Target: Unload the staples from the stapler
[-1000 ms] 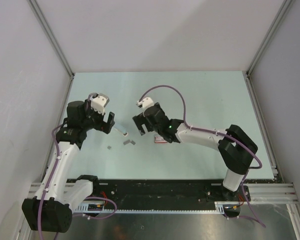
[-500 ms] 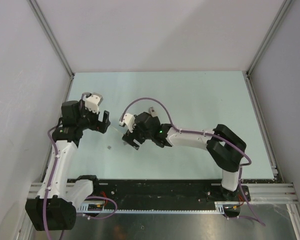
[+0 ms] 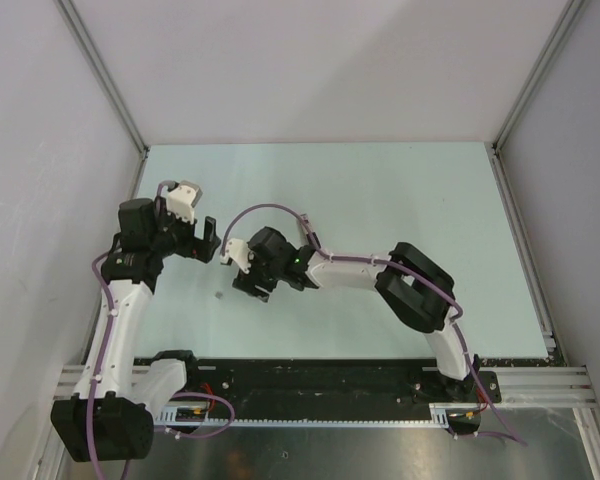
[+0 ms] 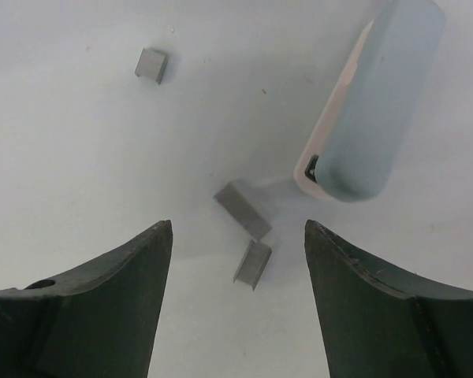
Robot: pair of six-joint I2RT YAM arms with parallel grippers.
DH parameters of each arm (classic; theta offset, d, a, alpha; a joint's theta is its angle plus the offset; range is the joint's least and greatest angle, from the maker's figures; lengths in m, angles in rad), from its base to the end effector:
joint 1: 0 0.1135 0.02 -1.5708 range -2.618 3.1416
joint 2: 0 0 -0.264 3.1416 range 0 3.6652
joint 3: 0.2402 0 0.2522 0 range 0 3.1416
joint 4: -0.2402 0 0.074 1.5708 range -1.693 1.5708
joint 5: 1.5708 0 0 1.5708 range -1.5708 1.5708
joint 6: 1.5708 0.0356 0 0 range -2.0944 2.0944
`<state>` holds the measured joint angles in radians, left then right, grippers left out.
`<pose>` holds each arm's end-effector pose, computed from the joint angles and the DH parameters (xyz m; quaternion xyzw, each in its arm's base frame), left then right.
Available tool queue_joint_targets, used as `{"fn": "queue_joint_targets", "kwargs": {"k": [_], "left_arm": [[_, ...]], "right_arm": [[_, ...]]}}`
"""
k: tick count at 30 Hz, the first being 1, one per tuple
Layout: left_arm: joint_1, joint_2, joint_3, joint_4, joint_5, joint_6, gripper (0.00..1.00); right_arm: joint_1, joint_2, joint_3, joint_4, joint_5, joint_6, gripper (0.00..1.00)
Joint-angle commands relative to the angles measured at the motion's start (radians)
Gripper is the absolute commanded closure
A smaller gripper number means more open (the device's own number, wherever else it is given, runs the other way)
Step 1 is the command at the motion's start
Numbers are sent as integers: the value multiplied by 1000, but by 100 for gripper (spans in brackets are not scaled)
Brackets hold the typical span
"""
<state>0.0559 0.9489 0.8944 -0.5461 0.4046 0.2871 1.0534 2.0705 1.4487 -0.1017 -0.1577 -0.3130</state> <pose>0.2026 -0.0027 0.3143 0.1930 0.8500 -0.0972 0.4804 0.2238 0.4046 0.1790 -0.5988 0.6844 0.2152 0.3561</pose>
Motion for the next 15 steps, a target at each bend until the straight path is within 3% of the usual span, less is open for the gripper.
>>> {"fn": "queue_joint_targets", "kwargs": {"k": [1,6,15], "left_arm": [[15,0,35,3,25,-13,1],[19,3,29,5,25,4,1],[24,10,32,4,27,17,0]], "right_arm": [[-4,57,91,-26,-30,-33,29],[-7,106,149,-68,-37,-44,36],[-25,123,154,-82,-52,-43,37]]}}
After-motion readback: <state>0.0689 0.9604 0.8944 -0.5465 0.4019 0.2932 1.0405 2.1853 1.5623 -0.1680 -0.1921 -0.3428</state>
